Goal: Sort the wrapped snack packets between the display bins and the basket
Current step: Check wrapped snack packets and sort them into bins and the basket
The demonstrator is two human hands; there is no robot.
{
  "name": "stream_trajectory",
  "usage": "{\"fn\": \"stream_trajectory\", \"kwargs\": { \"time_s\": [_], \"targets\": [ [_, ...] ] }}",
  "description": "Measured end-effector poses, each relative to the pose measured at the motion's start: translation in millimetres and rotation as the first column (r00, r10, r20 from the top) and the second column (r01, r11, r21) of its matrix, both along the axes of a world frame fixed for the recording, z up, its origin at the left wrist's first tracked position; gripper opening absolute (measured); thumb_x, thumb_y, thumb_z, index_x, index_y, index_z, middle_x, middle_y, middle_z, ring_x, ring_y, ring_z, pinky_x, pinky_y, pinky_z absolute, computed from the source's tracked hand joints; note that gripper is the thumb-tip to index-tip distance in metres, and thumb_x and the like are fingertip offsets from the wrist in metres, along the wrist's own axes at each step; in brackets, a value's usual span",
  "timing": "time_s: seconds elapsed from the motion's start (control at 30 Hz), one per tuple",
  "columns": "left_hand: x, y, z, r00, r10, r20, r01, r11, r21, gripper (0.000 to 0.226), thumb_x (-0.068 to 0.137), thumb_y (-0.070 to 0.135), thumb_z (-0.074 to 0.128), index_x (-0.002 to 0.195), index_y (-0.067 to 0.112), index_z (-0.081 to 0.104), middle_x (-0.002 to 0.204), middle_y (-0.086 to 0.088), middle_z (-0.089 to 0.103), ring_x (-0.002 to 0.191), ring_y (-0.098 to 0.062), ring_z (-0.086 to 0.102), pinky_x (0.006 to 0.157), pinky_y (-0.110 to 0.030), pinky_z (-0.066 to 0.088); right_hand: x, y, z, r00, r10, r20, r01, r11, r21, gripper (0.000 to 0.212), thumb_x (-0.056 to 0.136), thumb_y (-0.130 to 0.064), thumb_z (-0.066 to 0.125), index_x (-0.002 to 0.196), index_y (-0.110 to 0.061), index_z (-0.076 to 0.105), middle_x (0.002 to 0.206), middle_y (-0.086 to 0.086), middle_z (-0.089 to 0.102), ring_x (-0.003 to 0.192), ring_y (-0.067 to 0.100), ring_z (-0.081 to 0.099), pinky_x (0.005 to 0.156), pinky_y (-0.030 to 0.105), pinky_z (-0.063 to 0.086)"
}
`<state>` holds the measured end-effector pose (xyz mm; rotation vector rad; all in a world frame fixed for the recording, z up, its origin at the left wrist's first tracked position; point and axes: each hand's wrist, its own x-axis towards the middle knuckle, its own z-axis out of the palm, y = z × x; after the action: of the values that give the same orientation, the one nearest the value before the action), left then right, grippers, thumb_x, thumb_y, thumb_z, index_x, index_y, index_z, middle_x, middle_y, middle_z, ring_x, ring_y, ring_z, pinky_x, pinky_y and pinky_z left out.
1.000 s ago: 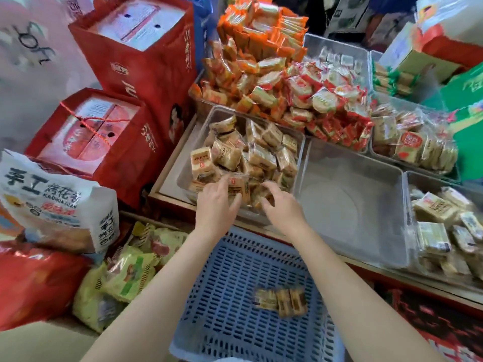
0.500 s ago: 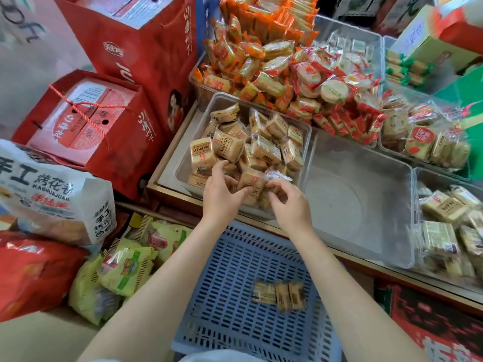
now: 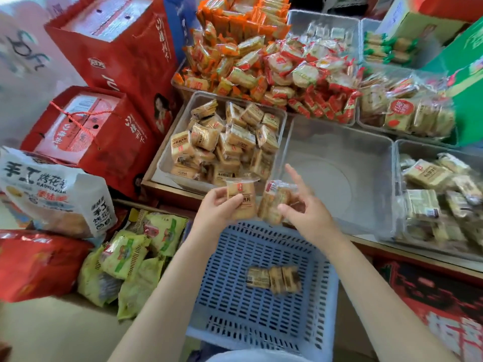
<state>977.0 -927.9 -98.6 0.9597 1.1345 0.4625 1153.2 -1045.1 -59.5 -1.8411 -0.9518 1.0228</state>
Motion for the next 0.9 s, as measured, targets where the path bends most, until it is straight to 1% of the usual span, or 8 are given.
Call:
{"fn": "stream_trajectory", "kwargs": {
  "time_s": [0.07, 0.13, 0.23, 0.37, 0.47, 0.57, 0.73, 0.9],
  "targets": [
    [2.0, -15.7, 1.2, 1.000, -0.004, 0.025, 0.005, 0.999, -0.051, 0.038, 0.097, 0.017, 0.068, 0.133, 0.013, 0.057, 0.118, -0.011, 0.074, 0.104, -0.024, 0.074, 0.080, -0.036, 0.061, 1.5, -16.3, 1.2, 0.996, -0.050, -0.070, 0.046, 0.998, -0.048, 0.082, 0.096, -0.011, 0.063, 0.153, -0.053, 0.023, 0.098, 0.002, 0.068, 0.085, 0.016, 0.066, 0.084, 0.031, 0.057],
    [4.8, -29.4, 4.0, 0.998, -0.048, 0.034, 0.050, 0.996, -0.075, 0.038, 0.098, 0.018, 0.067, 0.135, 0.015, 0.055, 0.121, -0.009, 0.072, 0.104, -0.023, 0.073, 0.074, -0.031, 0.060, 1.0, -28.2, 3.7, 0.986, -0.093, -0.138, 0.078, 0.991, -0.108, 0.066, 0.095, -0.009, 0.062, 0.149, -0.034, 0.034, 0.105, 0.001, 0.070, 0.096, 0.020, 0.069, 0.090, 0.040, 0.058],
    [14.0, -52.1, 13.2, 0.982, -0.187, 0.031, 0.188, 0.981, -0.041, 0.044, 0.096, 0.026, 0.071, 0.134, 0.020, 0.051, 0.123, -0.004, 0.070, 0.103, -0.017, 0.073, 0.083, -0.035, 0.062, -2.2, -39.3, 10.5, 0.982, -0.082, -0.172, 0.056, 0.987, -0.152, 0.032, 0.099, -0.011, 0.052, 0.128, -0.026, 0.054, 0.112, -0.001, 0.070, 0.105, 0.019, 0.068, 0.088, 0.037, 0.059],
    [26.9, -75.3, 27.6, 0.958, -0.285, -0.010, 0.285, 0.958, 0.043, 0.046, 0.092, 0.035, 0.073, 0.132, 0.024, 0.052, 0.118, 0.001, 0.071, 0.098, -0.008, 0.073, 0.081, -0.027, 0.060, -3.6, -45.0, 25.3, 0.953, -0.113, -0.282, 0.076, 0.987, -0.141, 0.021, 0.106, -0.025, 0.044, 0.121, -0.020, 0.058, 0.111, 0.010, 0.068, 0.104, 0.023, 0.067, 0.073, 0.031, 0.059],
    [31.9, -80.7, 39.6, 0.938, -0.341, -0.054, 0.345, 0.936, 0.066, 0.046, 0.085, 0.045, 0.075, 0.123, 0.027, 0.056, 0.112, 0.002, 0.072, 0.092, -0.005, 0.073, 0.077, -0.024, 0.059, -4.5, -54.2, 30.6, 0.946, -0.063, -0.318, 0.027, 0.993, -0.117, 0.041, 0.096, -0.045, 0.063, 0.128, -0.022, 0.049, 0.117, 0.007, 0.067, 0.102, 0.018, 0.070, 0.074, 0.027, 0.060],
    [35.6, -85.2, 48.5, 0.930, -0.359, -0.083, 0.364, 0.929, 0.060, 0.049, 0.077, 0.054, 0.076, 0.114, 0.027, 0.058, 0.111, -0.003, 0.072, 0.093, -0.011, 0.073, 0.081, -0.030, 0.061, -3.5, -61.0, 30.7, 0.947, -0.066, -0.314, 0.034, 0.994, -0.107, 0.056, 0.086, -0.042, 0.075, 0.127, -0.023, 0.042, 0.118, 0.004, 0.064, 0.100, 0.015, 0.071, 0.074, 0.026, 0.060],
    [27.4, -83.8, 53.9, 0.956, -0.271, 0.117, 0.278, 0.959, -0.056, 0.048, 0.083, 0.049, 0.073, 0.116, 0.015, 0.070, 0.100, -0.011, 0.070, 0.093, -0.024, 0.064, 0.091, -0.042, 0.051, 6.9, -68.3, 33.9, 0.888, -0.134, -0.439, 0.102, 0.990, -0.097, 0.061, 0.078, -0.058, 0.073, 0.116, -0.016, 0.050, 0.103, 0.009, 0.062, 0.086, 0.021, 0.065, 0.074, 0.035, 0.054],
    [19.9, -84.6, 58.6, 0.930, -0.201, 0.307, 0.268, 0.944, -0.192, 0.046, 0.086, 0.041, 0.063, 0.116, 0.007, 0.062, 0.093, -0.012, 0.069, 0.086, -0.023, 0.067, 0.090, -0.041, 0.053, 8.0, -72.6, 36.8, 0.788, -0.102, -0.607, 0.096, 0.994, -0.042, 0.039, 0.096, -0.042, 0.056, 0.111, -0.006, 0.060, 0.098, 0.016, 0.061, 0.093, 0.029, 0.061, 0.076, 0.033, 0.057]
  ]
}}
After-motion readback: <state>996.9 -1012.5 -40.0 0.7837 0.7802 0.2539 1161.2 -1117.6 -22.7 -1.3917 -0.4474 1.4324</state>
